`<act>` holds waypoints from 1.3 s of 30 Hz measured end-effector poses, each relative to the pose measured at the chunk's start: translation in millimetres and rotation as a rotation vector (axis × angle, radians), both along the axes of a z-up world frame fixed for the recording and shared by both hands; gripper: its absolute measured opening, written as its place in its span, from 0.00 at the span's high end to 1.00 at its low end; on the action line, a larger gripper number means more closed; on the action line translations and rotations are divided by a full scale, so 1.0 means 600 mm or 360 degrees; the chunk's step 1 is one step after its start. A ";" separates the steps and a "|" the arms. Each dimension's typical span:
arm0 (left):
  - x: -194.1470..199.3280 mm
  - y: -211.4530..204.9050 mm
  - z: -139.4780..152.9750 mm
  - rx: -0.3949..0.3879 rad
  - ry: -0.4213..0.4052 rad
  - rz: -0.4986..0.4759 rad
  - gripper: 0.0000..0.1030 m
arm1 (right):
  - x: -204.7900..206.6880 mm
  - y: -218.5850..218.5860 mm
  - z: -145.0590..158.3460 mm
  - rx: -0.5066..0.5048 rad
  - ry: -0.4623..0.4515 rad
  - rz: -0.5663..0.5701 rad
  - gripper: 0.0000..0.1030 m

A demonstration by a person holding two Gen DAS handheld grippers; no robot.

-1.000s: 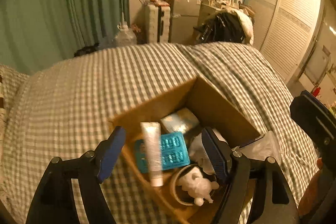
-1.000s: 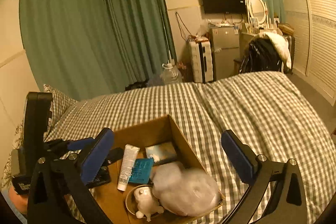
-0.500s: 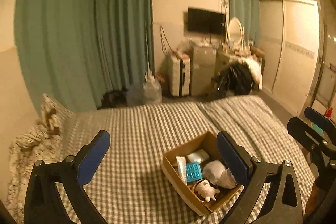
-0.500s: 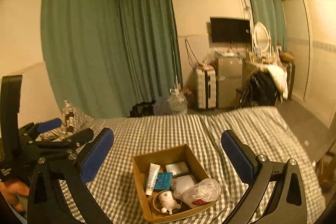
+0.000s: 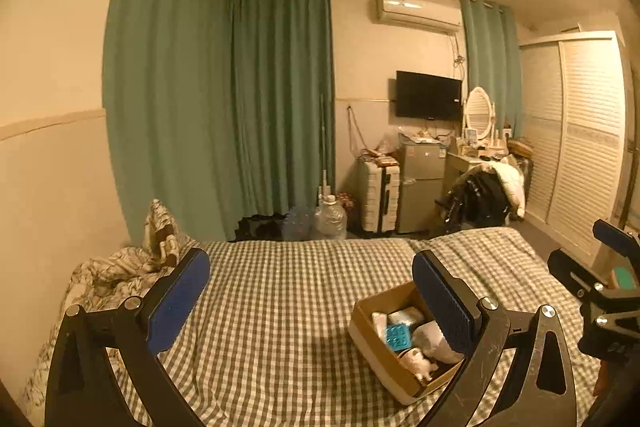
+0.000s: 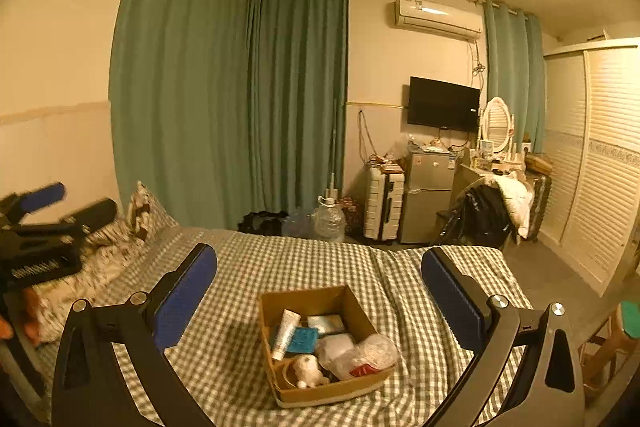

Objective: Organize objects

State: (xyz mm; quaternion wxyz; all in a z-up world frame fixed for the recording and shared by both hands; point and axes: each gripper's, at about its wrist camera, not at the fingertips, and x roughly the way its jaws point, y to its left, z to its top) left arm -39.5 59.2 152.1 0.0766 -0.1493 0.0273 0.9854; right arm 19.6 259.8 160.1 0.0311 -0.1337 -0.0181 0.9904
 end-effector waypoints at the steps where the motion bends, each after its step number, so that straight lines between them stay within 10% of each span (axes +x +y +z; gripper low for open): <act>1: 0.003 0.002 -0.012 -0.0015 0.0003 0.0013 0.00 | -0.005 0.000 -0.013 0.0009 -0.0006 -0.0003 0.00; 13: -0.034 0.001 -0.210 0.0018 -0.0183 0.0228 0.00 | -0.111 0.025 -0.207 -0.0065 -0.0214 0.0039 0.00; 39: -0.031 0.022 -0.223 -0.0057 -0.0236 0.0184 0.00 | -0.125 0.021 -0.231 -0.0070 -0.0273 0.0057 0.00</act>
